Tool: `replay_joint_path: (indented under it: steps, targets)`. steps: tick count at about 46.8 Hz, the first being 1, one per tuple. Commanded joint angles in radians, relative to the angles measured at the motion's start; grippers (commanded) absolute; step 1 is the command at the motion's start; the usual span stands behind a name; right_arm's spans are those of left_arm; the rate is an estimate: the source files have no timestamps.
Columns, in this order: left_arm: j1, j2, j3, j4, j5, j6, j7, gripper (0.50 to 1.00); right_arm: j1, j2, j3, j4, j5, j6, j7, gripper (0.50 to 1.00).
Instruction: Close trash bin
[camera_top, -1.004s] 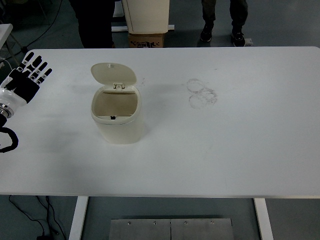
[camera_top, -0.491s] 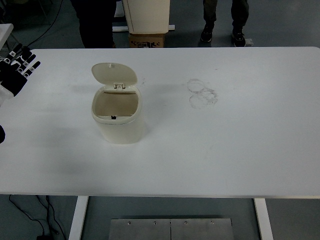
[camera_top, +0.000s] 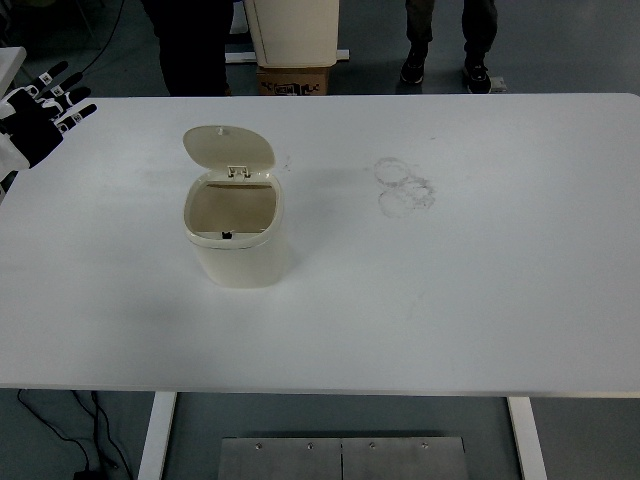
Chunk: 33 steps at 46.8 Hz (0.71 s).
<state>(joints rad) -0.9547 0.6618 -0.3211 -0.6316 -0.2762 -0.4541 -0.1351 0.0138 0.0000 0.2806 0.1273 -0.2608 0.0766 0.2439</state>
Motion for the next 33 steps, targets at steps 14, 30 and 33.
replay_joint_path:
  steps: [14,30,33]
  targets:
    - [-0.223,0.076,0.338,-0.106,0.0,-0.001,0.0,1.0,0.0,0.0,0.0,0.0,0.0,0.0,0.0,0.991]
    - [-0.44,0.104,0.594,-0.211,0.055,-0.008,0.0,1.0,0.0,0.0,0.0,0.0,0.0,0.0,0.0,0.991]
    - [-0.479,0.104,0.628,-0.221,0.072,-0.012,0.0,1.0,0.0,0.0,0.0,0.0,0.0,0.0,0.0,0.991]
